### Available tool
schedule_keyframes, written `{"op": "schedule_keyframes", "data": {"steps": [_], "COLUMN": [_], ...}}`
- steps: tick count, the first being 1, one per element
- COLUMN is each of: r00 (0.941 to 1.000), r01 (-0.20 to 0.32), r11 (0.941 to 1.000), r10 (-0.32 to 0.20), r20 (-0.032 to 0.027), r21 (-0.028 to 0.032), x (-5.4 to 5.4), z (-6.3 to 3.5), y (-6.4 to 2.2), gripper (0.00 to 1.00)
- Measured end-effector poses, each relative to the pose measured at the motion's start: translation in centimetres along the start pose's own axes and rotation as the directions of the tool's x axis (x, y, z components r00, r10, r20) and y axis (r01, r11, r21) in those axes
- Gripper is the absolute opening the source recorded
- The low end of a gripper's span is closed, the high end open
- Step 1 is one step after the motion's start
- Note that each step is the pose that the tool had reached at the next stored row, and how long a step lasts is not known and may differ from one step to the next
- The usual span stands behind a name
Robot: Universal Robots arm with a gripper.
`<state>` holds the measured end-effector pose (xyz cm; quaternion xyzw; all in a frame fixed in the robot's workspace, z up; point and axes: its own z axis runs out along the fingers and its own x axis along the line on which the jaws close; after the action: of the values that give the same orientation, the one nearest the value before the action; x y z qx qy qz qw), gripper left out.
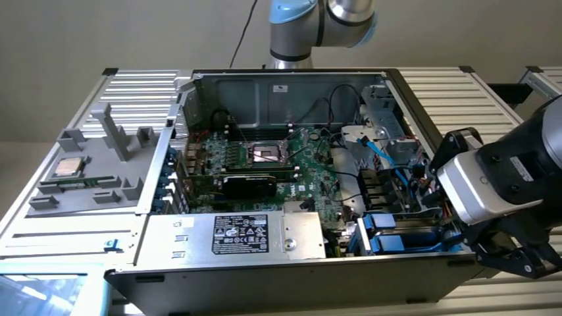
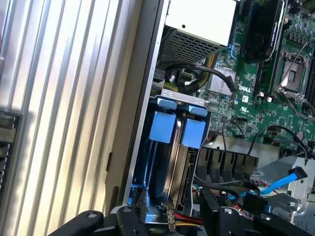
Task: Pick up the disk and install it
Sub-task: 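Insert the first disk wire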
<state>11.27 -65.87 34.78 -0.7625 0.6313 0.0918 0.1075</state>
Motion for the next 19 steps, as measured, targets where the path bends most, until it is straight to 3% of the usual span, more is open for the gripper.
{"op": "schedule_keyframes", "data": {"steps": [3, 6, 19], "r00": [0.9999, 0.9998, 0.9997], "r01": [0.000, 0.001, 0.002], "r11": [1.0000, 1.0000, 1.0000], "r10": [-0.001, -0.001, -0.003], "r20": [0.0153, 0.0221, 0.0237], "r21": [0.0027, 0.0041, 0.0040], "x": [0.2, 0.2, 0.2], "z": [0.02, 0.19, 1.01], "y": [0.14, 0.36, 0.07], "gripper": [0.56, 0.56, 0.56]}}
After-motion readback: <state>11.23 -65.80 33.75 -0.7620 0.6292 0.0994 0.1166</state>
